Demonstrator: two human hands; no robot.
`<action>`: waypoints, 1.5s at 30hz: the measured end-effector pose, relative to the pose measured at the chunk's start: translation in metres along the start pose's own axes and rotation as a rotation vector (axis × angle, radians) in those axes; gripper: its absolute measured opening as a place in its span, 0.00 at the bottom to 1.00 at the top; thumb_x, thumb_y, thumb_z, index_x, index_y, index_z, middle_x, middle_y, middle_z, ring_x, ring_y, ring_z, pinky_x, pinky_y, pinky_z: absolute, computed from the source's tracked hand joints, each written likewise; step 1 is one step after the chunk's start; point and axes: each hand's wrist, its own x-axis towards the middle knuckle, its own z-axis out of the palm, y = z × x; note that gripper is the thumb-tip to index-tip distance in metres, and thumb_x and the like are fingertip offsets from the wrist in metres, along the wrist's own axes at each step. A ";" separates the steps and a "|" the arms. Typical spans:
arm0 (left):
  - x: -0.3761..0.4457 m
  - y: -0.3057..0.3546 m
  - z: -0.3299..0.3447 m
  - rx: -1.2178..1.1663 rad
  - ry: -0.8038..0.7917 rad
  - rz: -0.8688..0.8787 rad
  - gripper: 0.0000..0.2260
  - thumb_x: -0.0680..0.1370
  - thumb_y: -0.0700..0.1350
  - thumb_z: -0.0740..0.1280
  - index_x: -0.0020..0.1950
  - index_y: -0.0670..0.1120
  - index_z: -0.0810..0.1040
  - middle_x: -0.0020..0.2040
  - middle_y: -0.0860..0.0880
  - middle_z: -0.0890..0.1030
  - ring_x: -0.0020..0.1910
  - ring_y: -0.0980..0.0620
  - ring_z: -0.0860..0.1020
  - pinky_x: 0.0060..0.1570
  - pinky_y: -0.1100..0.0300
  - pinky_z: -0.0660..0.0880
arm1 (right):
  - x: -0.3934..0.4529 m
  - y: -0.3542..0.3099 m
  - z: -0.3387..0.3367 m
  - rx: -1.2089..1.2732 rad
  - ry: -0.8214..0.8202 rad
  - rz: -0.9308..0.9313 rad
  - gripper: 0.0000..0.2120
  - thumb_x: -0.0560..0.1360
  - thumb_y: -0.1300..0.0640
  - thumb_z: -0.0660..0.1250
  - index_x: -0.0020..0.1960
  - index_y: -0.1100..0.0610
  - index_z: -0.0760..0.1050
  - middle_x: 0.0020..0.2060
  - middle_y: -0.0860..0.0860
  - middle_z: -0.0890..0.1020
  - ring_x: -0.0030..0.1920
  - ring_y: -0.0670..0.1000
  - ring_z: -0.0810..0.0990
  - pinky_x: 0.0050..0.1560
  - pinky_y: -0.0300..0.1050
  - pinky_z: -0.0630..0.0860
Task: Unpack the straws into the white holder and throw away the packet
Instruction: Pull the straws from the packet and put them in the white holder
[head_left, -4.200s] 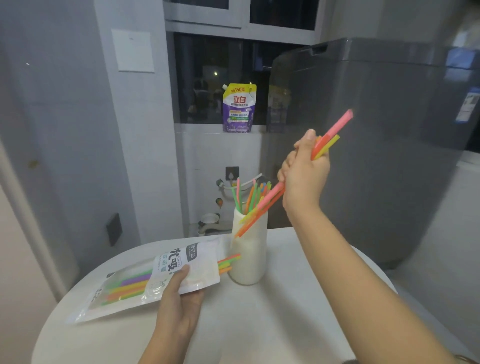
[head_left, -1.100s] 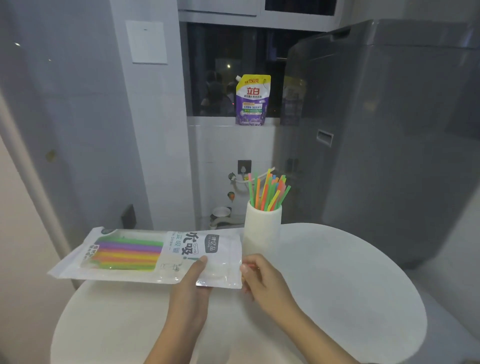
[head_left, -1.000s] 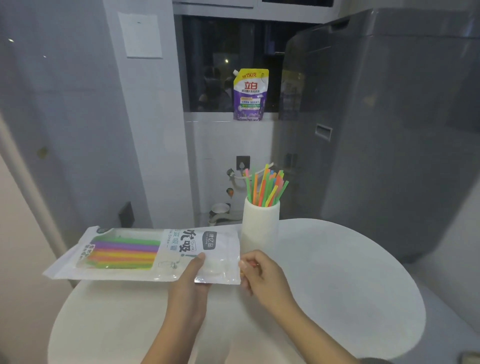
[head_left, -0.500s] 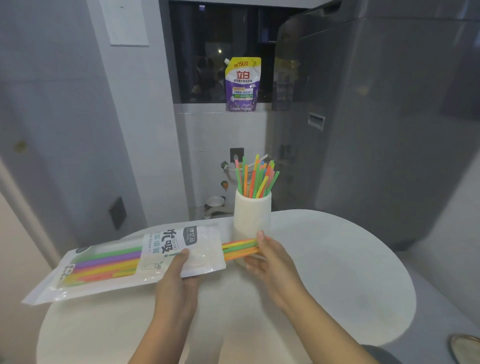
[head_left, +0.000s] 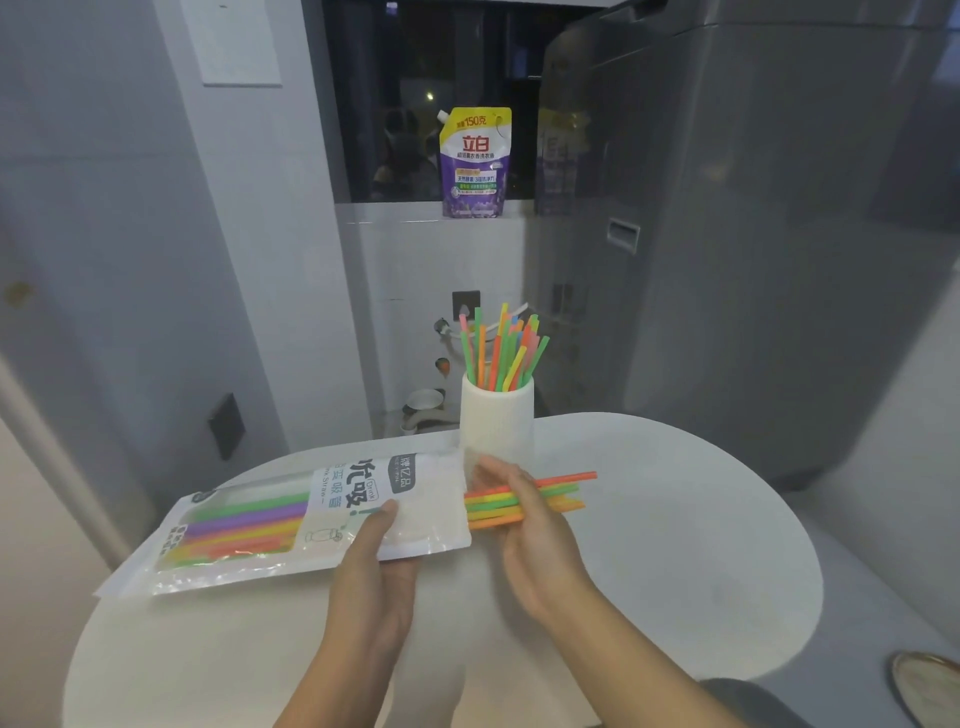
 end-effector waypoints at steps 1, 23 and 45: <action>0.002 0.002 -0.001 -0.007 0.010 -0.007 0.17 0.76 0.33 0.62 0.61 0.48 0.75 0.53 0.51 0.85 0.53 0.52 0.82 0.50 0.52 0.80 | 0.001 -0.004 -0.001 -0.041 0.029 -0.035 0.11 0.75 0.57 0.64 0.51 0.62 0.81 0.47 0.53 0.85 0.51 0.50 0.82 0.47 0.40 0.78; -0.002 0.015 -0.002 -0.172 -0.003 -0.159 0.19 0.77 0.33 0.60 0.68 0.40 0.70 0.56 0.43 0.83 0.52 0.46 0.82 0.36 0.51 0.82 | 0.005 -0.150 0.108 -0.184 0.083 -0.638 0.22 0.79 0.46 0.58 0.29 0.54 0.61 0.17 0.45 0.63 0.17 0.42 0.61 0.18 0.33 0.60; 0.009 0.014 -0.007 -0.214 -0.002 -0.133 0.17 0.76 0.32 0.62 0.64 0.43 0.73 0.57 0.44 0.83 0.55 0.45 0.81 0.37 0.47 0.81 | 0.045 -0.183 0.134 -0.458 0.030 -0.802 0.21 0.77 0.45 0.60 0.29 0.52 0.66 0.17 0.44 0.69 0.18 0.42 0.68 0.20 0.34 0.64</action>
